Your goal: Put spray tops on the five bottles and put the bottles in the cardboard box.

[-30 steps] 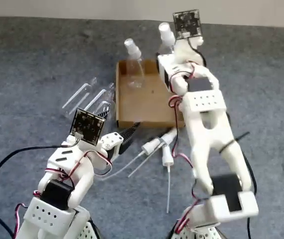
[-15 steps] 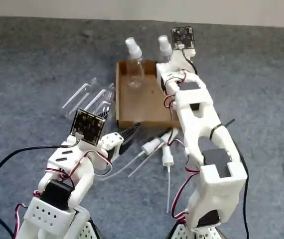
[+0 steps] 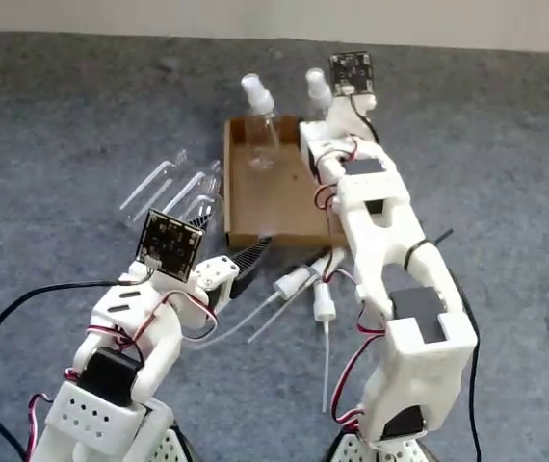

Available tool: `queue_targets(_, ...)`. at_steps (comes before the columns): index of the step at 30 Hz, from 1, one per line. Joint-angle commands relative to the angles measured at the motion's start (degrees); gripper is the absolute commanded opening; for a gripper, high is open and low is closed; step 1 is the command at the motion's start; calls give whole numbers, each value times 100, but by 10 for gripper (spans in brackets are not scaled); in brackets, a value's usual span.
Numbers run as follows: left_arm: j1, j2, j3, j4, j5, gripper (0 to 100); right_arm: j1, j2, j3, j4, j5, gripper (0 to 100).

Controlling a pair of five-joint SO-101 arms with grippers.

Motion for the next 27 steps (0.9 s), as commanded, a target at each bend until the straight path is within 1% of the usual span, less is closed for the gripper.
queue_targets(1,-4,22,-207,9,35,234,84,-75,-84,-119,-114,77)
queue_targets(5,-4,22,-207,9,35,234,101,-75,-66,-488,-457,77)
queue_targets(17,-4,22,-207,9,26,234,84,-66,-57,-470,-448,81)
queue_targets(21,-4,22,-207,9,26,234,75,-75,145,-470,-448,83)
queue_targets(27,-4,22,-207,9,26,234,75,-75,207,-479,-448,183)
